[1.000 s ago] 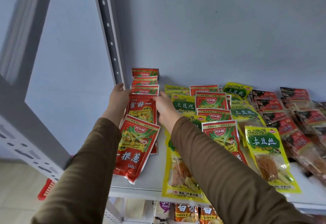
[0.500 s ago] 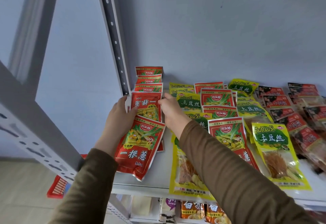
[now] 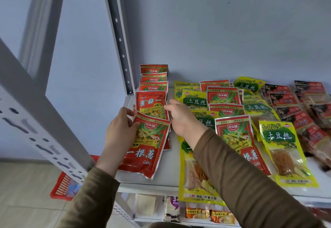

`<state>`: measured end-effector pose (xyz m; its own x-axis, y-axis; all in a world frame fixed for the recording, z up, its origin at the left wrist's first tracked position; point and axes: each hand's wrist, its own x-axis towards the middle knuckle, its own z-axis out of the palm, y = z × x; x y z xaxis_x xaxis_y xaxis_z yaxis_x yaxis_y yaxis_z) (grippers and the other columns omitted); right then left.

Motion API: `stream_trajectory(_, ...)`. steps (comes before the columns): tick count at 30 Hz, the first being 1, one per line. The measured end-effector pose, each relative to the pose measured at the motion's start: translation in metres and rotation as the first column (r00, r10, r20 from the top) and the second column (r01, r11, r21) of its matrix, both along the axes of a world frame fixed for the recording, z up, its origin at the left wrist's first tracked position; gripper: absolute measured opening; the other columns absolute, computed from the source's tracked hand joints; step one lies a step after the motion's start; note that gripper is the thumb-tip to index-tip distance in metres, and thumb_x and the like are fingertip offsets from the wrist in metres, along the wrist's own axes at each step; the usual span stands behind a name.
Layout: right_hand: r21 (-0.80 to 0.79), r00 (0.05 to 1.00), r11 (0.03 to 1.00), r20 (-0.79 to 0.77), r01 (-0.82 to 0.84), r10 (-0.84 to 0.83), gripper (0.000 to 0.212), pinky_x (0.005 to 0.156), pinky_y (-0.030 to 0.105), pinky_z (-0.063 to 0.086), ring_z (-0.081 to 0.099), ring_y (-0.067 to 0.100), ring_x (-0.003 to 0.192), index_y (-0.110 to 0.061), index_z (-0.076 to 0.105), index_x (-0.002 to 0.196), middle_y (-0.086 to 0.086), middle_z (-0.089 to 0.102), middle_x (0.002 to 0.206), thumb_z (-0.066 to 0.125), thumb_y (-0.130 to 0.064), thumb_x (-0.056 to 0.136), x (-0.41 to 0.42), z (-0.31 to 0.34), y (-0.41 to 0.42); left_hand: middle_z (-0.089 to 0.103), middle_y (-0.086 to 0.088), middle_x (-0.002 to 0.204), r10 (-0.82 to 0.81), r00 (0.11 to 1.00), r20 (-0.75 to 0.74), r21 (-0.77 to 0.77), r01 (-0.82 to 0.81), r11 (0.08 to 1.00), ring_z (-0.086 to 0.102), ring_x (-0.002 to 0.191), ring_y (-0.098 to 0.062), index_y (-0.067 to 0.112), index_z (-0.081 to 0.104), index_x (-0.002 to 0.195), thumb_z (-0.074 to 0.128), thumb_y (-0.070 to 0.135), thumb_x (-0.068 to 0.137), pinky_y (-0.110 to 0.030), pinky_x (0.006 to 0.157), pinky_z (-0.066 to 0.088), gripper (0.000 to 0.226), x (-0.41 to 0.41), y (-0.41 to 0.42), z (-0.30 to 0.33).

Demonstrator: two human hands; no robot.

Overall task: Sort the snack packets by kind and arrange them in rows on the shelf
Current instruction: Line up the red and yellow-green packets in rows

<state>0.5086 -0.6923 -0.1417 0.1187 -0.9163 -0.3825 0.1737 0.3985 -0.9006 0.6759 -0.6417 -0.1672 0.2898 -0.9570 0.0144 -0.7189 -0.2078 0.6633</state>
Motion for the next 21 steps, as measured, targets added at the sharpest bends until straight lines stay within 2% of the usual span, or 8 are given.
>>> stream_trajectory(3, 0.005, 1.0, 1.0, 0.019, -0.015, 0.015, 0.012, 0.056, 0.025, 0.049, 0.065, 0.009, 0.063, -0.015, 0.054, 0.099, 0.006, 0.065, 0.088, 0.046, -0.008, 0.105, 0.0, -0.002, -0.002, 0.065, 0.005, 0.092, -0.01, 0.999, -0.053, -0.108, 0.004, 0.994, 0.061, 0.078, -0.011, 0.022, 0.055, 0.099, 0.055, 0.03, 0.103, -0.026, 0.057, 0.041, 0.009, 0.001, 0.001, 0.004)
stream_trajectory(7, 0.0, 0.999, 1.0, 0.034, 0.016, -0.016, 0.026, 0.05, 0.021, 0.048, 0.069, 0.003, 0.054, -0.009, 0.062, 0.119, -0.001, 0.072, 0.083, 0.05, -0.028, 0.106, 0.003, 0.003, 0.0, 0.07, 0.001, 0.097, 0.02, 0.94, -0.34, -0.122, -0.065, 0.99, 0.071, 0.083, -0.018, 0.02, 0.051, 0.098, 0.048, 0.029, 0.106, -0.04, 0.068, 0.059, 0.012, -0.003, -0.008, 0.008)
stream_trajectory(10, -0.001, 1.0, 1.0, 0.024, 0.016, -0.016, 0.013, 0.046, 0.017, 0.046, 0.066, 0.004, 0.049, -0.011, 0.058, 0.107, 0.0, 0.068, 0.072, 0.049, -0.02, 0.106, 0.001, 0.007, 0.002, 0.068, 0.0, 0.107, 0.024, 0.955, -0.297, -0.065, -0.046, 0.997, 0.07, 0.085, -0.016, 0.019, 0.049, 0.111, 0.044, 0.031, 0.108, -0.04, 0.069, 0.06, 0.014, -0.005, -0.017, 0.005)
stream_trajectory(12, 0.006, 0.999, 1.0, -0.035, 0.003, -0.003, 0.014, 0.049, 0.02, 0.047, 0.066, 0.009, 0.059, -0.012, 0.05, 0.091, 0.004, 0.062, 0.079, 0.049, -0.006, 0.103, -0.001, 0.01, 0.002, 0.065, -0.001, 0.11, 0.012, 0.971, -0.237, -0.004, -0.014, 1.0, 0.067, 0.086, -0.014, 0.02, 0.046, 0.114, 0.043, 0.033, 0.108, -0.034, 0.063, 0.055, 0.015, -0.006, -0.018, -0.001)
stream_trajectory(14, -0.03, 0.996, 0.999, -0.087, -0.025, 0.022, 0.017, 0.073, 0.033, 0.055, 0.066, 0.018, 0.082, -0.011, 0.056, 0.106, 0.007, 0.065, 0.098, 0.048, 0.002, 0.1, -0.004, 0.011, 0.003, 0.064, 0.0, 0.111, 0.011, 0.973, -0.231, 0.037, -0.003, 0.999, 0.065, 0.085, -0.012, 0.023, 0.045, 0.114, 0.042, 0.035, 0.108, -0.031, 0.06, 0.052, 0.014, -0.004, -0.018, -0.009)
stream_trajectory(17, -0.078, 0.987, 0.997, -0.16, -0.017, 0.005, 0.056, 0.108, 0.049, 0.045, 0.063, 0.028, 0.113, -0.002, 0.028, 0.152, 0.017, 0.056, 0.134, 0.047, 0.001, 0.1, -0.005, 0.013, 0.003, 0.063, 0.001, 0.113, 0.015, 0.968, -0.25, 0.038, -0.006, 0.999, 0.065, 0.083, -0.01, 0.025, 0.044, 0.116, 0.042, 0.035, 0.108, -0.029, 0.057, 0.051, 0.013, -0.003, -0.015, -0.012)
stream_trajectory(19, -0.12, 0.982, 0.993, -0.189, -0.009, -0.014, 0.061, 0.11, 0.046, 0.044, 0.062, 0.017, 0.099, -0.009, 0.021, 0.158, 0.002, 0.056, 0.119, 0.046, -0.004, 0.102, -0.005, 0.013, 0.0, 0.063, 0.002, 0.112, 0.003, 0.968, -0.25, 0.004, -0.002, 1.0, 0.064, 0.081, -0.009, 0.024, 0.044, 0.115, 0.04, 0.034, 0.109, -0.027, 0.055, 0.048, 0.012, -0.004, -0.012, -0.012)
stream_trajectory(21, -0.145, 0.983, 0.989, -0.184, 0.001, -0.028, 0.051, 0.097, 0.036, 0.052, 0.057, 0.007, 0.081, -0.009, 0.032, 0.152, -0.007, 0.052, 0.099, 0.047, -0.006, 0.103, -0.007, 0.013, -0.004, 0.062, 0.003, 0.11, -0.006, 0.972, -0.236, -0.03, -0.001, 1.0, 0.063, 0.079, -0.008, 0.023, 0.044, 0.113, 0.039, 0.032, 0.109, -0.026, 0.054, 0.046, 0.011, -0.006, -0.009, -0.011)
